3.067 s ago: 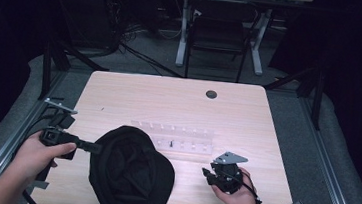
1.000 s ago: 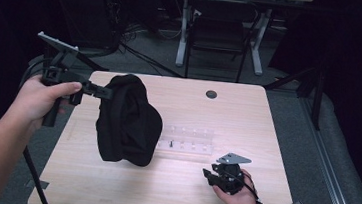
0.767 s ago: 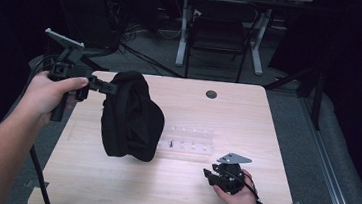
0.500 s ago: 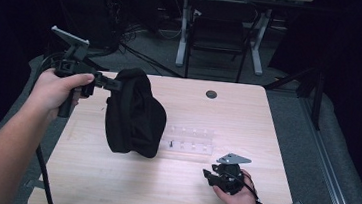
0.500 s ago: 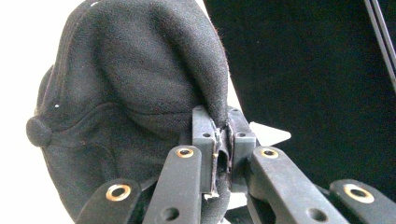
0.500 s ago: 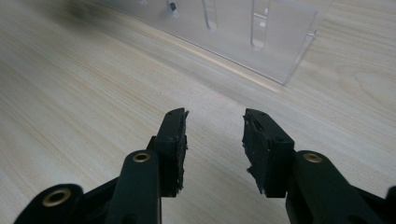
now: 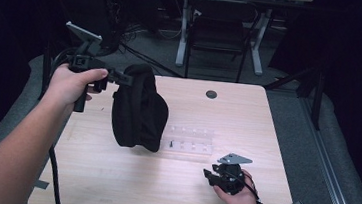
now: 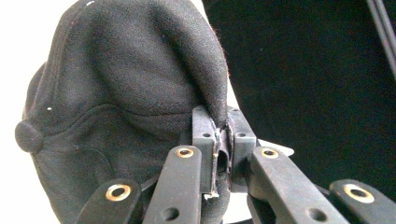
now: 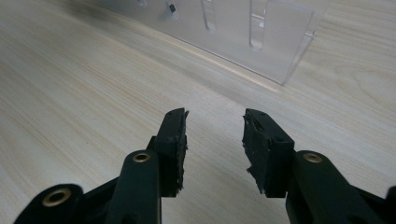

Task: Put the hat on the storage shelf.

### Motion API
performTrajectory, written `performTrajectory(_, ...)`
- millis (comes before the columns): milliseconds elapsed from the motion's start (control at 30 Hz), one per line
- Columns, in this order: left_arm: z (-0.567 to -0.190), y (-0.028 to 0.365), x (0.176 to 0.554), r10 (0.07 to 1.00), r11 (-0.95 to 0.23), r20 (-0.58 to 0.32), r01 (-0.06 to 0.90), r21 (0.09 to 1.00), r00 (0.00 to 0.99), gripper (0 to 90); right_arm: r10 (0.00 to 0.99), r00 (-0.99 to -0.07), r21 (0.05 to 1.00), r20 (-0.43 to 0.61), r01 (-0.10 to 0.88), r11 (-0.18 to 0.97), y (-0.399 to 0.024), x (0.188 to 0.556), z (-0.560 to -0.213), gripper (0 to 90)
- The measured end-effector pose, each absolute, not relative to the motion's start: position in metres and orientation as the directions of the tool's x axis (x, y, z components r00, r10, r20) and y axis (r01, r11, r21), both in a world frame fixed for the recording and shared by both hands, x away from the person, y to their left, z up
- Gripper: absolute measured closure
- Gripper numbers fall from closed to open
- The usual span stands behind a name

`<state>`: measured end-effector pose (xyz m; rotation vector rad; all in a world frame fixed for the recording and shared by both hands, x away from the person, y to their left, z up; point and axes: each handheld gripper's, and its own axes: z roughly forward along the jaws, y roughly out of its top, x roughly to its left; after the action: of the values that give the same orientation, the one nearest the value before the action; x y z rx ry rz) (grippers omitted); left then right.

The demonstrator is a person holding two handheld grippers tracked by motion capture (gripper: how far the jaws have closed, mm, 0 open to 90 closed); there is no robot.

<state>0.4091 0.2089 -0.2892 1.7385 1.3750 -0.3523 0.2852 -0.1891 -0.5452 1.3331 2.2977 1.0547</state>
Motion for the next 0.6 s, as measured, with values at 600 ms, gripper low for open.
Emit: performTrajectory(600,-0.285,0.202,0.418,0.657,0.007,-0.671,0.887,0.462,0.345,85.2,0.837,-0.534,0.716,0.12,0.631,0.3,-0.19,0.286,-0.545,59.1)
